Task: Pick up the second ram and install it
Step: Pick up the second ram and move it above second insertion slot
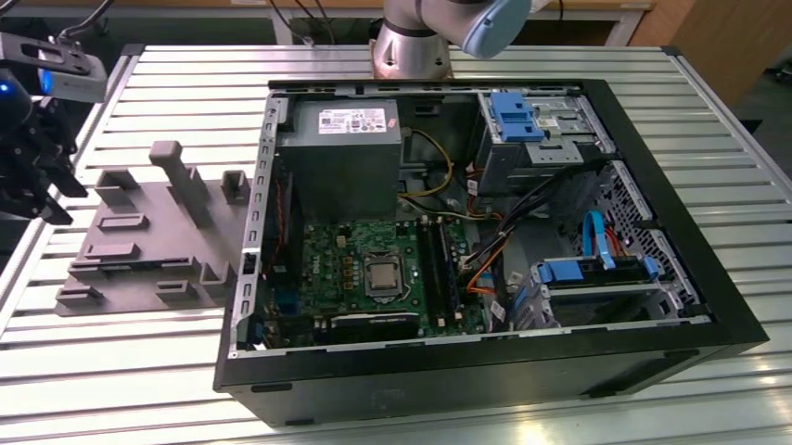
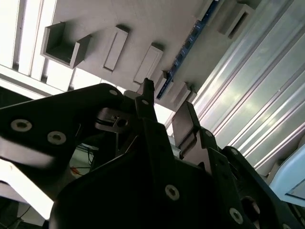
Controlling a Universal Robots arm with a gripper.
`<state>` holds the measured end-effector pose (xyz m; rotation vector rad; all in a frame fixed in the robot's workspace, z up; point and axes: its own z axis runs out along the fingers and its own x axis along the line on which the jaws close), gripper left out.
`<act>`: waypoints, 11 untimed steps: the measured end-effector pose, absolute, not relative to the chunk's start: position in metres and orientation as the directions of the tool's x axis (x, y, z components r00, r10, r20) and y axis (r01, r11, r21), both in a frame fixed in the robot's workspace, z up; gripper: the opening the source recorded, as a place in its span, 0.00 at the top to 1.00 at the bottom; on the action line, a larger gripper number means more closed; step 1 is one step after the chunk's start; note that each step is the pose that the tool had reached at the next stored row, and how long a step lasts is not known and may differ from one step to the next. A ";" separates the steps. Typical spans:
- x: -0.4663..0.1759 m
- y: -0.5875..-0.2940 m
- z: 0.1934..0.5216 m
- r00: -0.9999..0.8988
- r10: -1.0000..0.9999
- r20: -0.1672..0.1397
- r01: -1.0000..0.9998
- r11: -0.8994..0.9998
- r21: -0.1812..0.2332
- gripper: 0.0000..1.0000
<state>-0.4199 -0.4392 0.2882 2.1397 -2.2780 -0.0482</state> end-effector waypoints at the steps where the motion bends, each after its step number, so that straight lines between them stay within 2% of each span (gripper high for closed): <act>1: -0.420 -0.439 0.287 -0.062 -0.998 -0.010 -0.998 0.061 0.032 0.57; 11: -0.420 -0.442 0.275 -0.059 -0.998 -0.011 -0.998 0.059 0.013 0.57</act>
